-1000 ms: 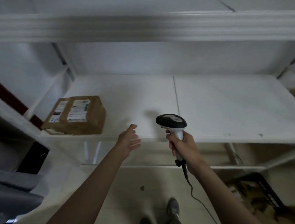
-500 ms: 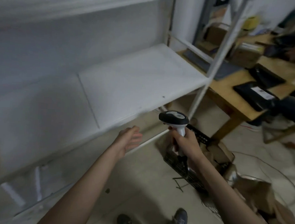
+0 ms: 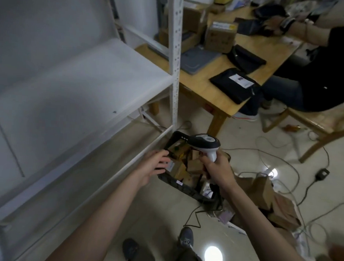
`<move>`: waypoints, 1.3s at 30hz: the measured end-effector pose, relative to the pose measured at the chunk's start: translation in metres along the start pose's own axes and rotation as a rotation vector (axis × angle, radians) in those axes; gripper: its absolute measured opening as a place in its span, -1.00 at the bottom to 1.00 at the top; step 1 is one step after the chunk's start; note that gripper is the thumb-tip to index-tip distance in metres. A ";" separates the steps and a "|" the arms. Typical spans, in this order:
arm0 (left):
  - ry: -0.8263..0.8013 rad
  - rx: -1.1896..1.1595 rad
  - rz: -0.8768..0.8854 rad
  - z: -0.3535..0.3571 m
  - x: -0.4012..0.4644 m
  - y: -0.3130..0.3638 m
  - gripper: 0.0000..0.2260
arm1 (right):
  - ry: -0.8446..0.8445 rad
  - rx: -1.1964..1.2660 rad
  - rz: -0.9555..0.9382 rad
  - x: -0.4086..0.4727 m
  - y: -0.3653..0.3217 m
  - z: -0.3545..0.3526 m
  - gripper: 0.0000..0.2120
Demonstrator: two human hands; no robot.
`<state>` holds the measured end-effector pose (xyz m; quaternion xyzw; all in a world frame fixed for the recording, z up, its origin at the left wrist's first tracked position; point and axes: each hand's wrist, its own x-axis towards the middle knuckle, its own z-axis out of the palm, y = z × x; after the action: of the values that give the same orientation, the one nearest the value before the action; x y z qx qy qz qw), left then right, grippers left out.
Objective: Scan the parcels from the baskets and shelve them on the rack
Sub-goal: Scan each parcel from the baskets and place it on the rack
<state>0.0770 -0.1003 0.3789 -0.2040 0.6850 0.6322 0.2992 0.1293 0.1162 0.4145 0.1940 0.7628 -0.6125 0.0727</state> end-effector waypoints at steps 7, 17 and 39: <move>-0.097 0.125 -0.059 0.063 0.040 0.015 -0.76 | 0.079 -0.019 0.109 0.026 0.032 -0.055 -0.85; -0.269 0.433 -0.078 0.122 0.142 0.037 -0.78 | 0.261 -0.097 0.249 0.091 0.078 -0.097 -0.85; -0.274 1.006 -0.157 0.225 0.362 -0.141 -0.67 | 0.300 0.025 0.506 0.203 0.294 -0.086 -0.89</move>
<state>-0.0633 0.1414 0.0270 -0.0011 0.8410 0.2218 0.4935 0.0679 0.2922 0.0979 0.4673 0.6847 -0.5489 0.1071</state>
